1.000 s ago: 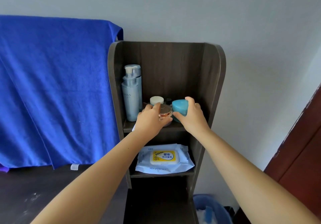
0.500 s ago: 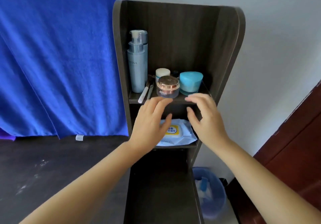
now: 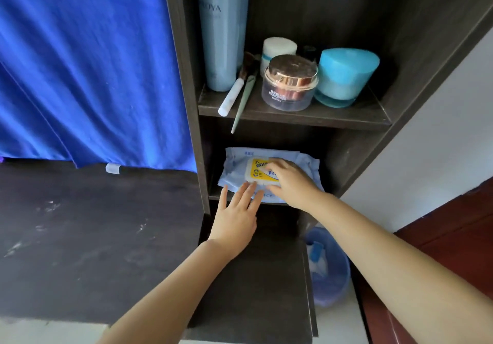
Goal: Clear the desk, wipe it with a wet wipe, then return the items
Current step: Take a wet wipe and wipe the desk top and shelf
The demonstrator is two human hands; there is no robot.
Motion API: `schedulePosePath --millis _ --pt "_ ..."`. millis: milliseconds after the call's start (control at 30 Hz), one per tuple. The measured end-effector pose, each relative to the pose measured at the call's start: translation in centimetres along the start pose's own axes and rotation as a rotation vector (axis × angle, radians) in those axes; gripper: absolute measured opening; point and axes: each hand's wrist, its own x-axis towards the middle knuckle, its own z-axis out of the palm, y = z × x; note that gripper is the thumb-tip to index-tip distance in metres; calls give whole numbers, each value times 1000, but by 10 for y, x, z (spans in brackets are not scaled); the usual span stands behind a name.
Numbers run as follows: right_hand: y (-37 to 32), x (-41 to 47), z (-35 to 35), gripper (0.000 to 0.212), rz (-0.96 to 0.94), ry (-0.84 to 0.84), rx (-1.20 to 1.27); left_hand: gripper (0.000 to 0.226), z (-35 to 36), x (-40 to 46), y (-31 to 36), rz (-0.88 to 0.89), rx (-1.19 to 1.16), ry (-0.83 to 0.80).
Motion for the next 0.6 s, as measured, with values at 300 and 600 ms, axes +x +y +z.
schedulePosePath --millis 300,600 --pt "3 -5 5 40 -63 -8 57 71 15 -16 -2 -13 65 98" --pt "0 -19 3 33 -64 -28 78 65 11 -11 -3 22 75 218"
